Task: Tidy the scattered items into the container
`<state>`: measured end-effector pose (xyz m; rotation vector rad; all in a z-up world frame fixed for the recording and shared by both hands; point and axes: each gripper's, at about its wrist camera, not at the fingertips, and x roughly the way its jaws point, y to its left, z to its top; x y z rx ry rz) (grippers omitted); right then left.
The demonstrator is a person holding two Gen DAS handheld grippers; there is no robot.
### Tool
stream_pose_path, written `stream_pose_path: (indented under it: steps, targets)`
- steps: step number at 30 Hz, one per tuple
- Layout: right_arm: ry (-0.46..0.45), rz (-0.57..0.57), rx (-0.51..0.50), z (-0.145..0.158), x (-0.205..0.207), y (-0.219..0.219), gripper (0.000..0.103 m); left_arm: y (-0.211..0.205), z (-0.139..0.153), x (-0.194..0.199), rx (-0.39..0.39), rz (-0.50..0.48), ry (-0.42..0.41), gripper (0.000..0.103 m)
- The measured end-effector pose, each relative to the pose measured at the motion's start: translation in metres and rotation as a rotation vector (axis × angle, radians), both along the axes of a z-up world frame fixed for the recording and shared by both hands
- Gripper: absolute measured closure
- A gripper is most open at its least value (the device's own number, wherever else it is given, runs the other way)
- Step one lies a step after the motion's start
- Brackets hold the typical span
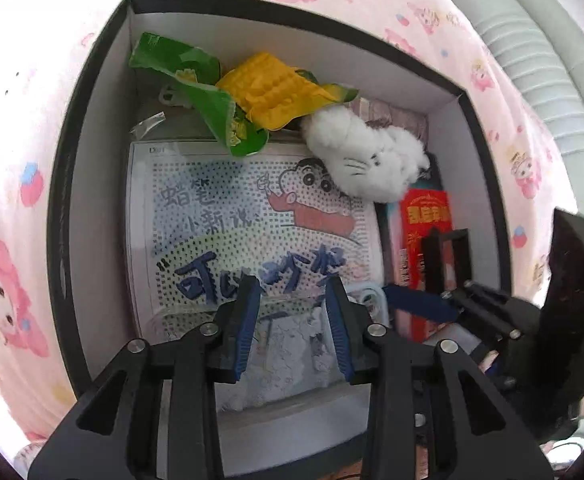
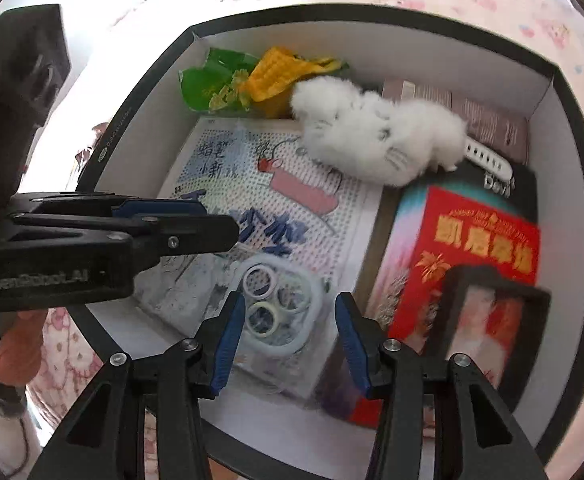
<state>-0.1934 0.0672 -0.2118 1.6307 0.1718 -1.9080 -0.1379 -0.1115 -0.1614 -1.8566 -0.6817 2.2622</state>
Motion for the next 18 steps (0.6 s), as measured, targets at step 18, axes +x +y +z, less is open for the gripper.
stream_pose_path:
  steps: [18]
  targets:
    - [0.358,-0.316,-0.097,0.116,0.100,0.056,0.059,0.029,0.105,0.122,-0.065,0.050,0.406,0.052]
